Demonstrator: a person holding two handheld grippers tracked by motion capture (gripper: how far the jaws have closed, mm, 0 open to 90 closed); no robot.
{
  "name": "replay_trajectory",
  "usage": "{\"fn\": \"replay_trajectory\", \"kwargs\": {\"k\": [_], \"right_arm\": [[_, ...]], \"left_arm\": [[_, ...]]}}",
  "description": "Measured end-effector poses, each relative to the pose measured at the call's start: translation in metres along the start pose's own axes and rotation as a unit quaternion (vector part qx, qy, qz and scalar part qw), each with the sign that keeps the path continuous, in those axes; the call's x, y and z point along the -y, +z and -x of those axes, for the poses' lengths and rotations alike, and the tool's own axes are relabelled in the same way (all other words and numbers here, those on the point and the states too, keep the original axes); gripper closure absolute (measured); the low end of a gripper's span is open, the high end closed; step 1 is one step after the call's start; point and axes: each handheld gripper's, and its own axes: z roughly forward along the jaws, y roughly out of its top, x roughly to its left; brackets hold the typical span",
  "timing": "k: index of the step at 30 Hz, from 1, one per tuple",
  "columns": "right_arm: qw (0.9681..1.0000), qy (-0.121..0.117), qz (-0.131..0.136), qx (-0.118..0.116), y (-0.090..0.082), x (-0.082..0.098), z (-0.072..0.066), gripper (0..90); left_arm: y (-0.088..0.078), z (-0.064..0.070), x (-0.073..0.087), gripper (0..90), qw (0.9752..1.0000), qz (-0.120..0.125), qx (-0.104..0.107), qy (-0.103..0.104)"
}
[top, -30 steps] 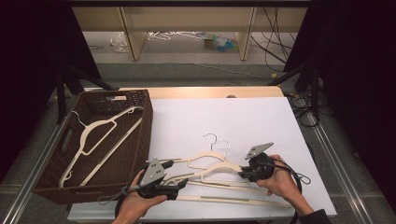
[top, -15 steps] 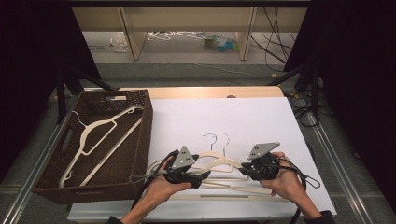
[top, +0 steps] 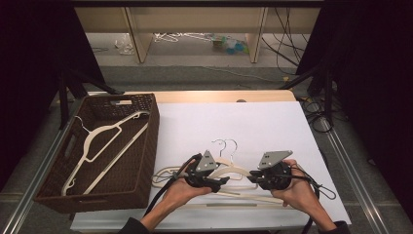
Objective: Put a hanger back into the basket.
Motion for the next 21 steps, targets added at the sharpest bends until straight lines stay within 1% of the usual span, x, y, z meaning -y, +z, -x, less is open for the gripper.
{"fn": "replay_trajectory", "kwargs": {"k": [1, 2, 4, 5, 6, 7, 8, 9, 12, 14, 15, 16, 18, 19, 20, 21], "right_arm": [[1.0000, -0.002, 0.002, 0.001, 0.000, 0.000, 0.000, 79.3], [1.0000, 0.000, -0.001, 0.001, 0.000, 0.000, -0.001, 79.3], [1.0000, -0.003, 0.002, 0.000, 0.000, 0.000, -0.001, 79.3], [1.0000, 0.000, 0.001, 0.000, -0.001, -0.001, -0.002, 79.3], [0.9999, -0.005, 0.010, 0.006, 0.001, -0.001, -0.002, 79.3], [0.9999, -0.005, 0.010, 0.005, 0.001, -0.001, -0.002, 79.3], [0.9999, -0.004, 0.009, 0.004, 0.000, -0.001, -0.003, 79.3], [0.9999, -0.006, 0.009, 0.003, 0.000, -0.001, -0.003, 79.3], [0.9999, -0.007, 0.011, 0.000, -0.001, -0.001, -0.004, 79.4], [0.9999, -0.009, 0.014, 0.000, -0.001, -0.002, -0.004, 79.3], [0.9999, -0.009, 0.013, -0.003, -0.001, -0.002, -0.004, 79.4], [0.9998, -0.011, 0.014, -0.003, -0.001, -0.002, -0.004, 79.4], [0.9997, -0.016, 0.019, -0.003, -0.002, -0.002, -0.004, 79.4], [0.9996, -0.020, 0.015, -0.008, -0.004, -0.002, -0.003, 79.4], [0.9996, -0.017, 0.023, -0.007, -0.003, -0.002, -0.004, 79.4], [0.9996, -0.014, 0.022, -0.010, -0.004, -0.002, -0.005, 79.3]], "left_arm": [[0.000, 0.000, 0.000, 46.6, 1.0000, 0.003, 0.001, -0.003], [0.000, 0.000, 0.000, 48.3, 1.0000, 0.002, 0.001, -0.002], [0.000, -0.001, -0.001, 50.4, 1.0000, 0.000, 0.002, 0.001], [0.000, -0.001, -0.002, 51.3, 1.0000, -0.001, 0.004, 0.000], [0.000, -0.002, -0.002, 53.1, 1.0000, -0.003, 0.006, 0.002], [0.001, -0.002, -0.003, 54.0, 0.9999, 0.002, 0.010, -0.003], [0.000, -0.003, -0.004, 54.9, 0.9998, 0.000, 0.020, 0.001], [-0.001, -0.002, -0.005, 56.4, 0.9999, 0.002, 0.015, 0.001], [-0.003, -0.003, -0.008, 60.9, 0.9996, 0.004, 0.027, 0.004], [-0.004, -0.002, -0.009, 65.1, 0.9995, 0.008, 0.030, 0.007], [-0.006, -0.002, -0.010, 67.4, 0.9994, 0.005, 0.032, 0.013], [-0.006, -0.002, -0.011, 68.1, 0.9991, 0.006, 0.040, 0.011], [-0.009, -0.003, -0.012, 69.5, 0.9990, 0.003, 0.042, 0.017], [-0.011, -0.003, -0.013, 70.3, 0.9987, 0.004, 0.046, 0.020], [-0.012, -0.003, -0.013, 71.3, 0.9985, 0.003, 0.051, 0.022], [-0.014, -0.003, -0.014, 72.2, 0.9982, 0.002, 0.055, 0.025]]}}
